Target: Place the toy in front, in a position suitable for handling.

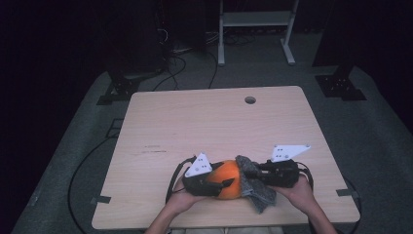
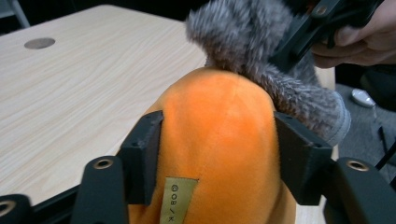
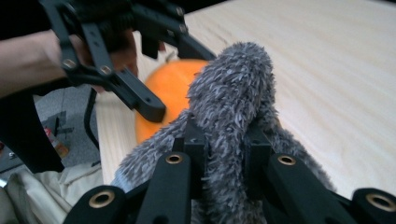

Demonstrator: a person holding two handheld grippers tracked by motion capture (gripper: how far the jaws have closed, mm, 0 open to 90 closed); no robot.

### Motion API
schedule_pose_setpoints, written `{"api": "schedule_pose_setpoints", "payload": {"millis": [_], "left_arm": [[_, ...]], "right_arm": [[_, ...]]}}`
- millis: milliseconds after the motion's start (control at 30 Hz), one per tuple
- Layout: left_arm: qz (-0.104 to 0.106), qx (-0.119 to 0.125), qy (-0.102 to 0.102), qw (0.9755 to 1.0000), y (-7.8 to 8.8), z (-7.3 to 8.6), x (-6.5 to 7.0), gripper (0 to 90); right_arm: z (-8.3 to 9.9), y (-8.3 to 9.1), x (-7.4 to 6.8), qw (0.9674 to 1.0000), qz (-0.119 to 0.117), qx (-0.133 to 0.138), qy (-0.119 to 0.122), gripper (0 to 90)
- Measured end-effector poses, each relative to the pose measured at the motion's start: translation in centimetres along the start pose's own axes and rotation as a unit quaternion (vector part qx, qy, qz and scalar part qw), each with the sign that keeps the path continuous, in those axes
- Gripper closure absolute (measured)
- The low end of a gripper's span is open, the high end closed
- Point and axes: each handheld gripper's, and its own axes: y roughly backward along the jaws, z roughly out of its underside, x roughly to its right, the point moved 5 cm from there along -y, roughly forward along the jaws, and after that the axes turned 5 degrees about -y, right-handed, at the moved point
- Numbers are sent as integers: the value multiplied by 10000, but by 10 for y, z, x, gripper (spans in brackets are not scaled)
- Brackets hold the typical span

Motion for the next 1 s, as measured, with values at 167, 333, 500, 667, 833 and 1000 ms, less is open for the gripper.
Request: {"api": "schedule_pose_setpoints", "payload": {"millis": [167,333,500,667,833,1000], "left_arm": [[85,119,228,9996,1,-2,-3,205],[238,-45,388,9990,-1,9,-12,164],[-117,-51,193,9997,-4,10,-10,324],[48,-39,176,9998,-5,7,-6,285],[518,86,288,9982,0,9,-7,225],[19,-24,50,10000,-7,10,-4,362]], "right_arm": [[8,1,9,9996,212,-160,-99,761],[10,1,15,9993,282,-177,-164,761],[5,3,12,9994,283,-71,-185,760],[-3,-2,-4,9998,167,-14,65,761],[6,-2,13,9990,416,-141,-73,762],[1,3,10,9990,450,-23,-52,761]]}}
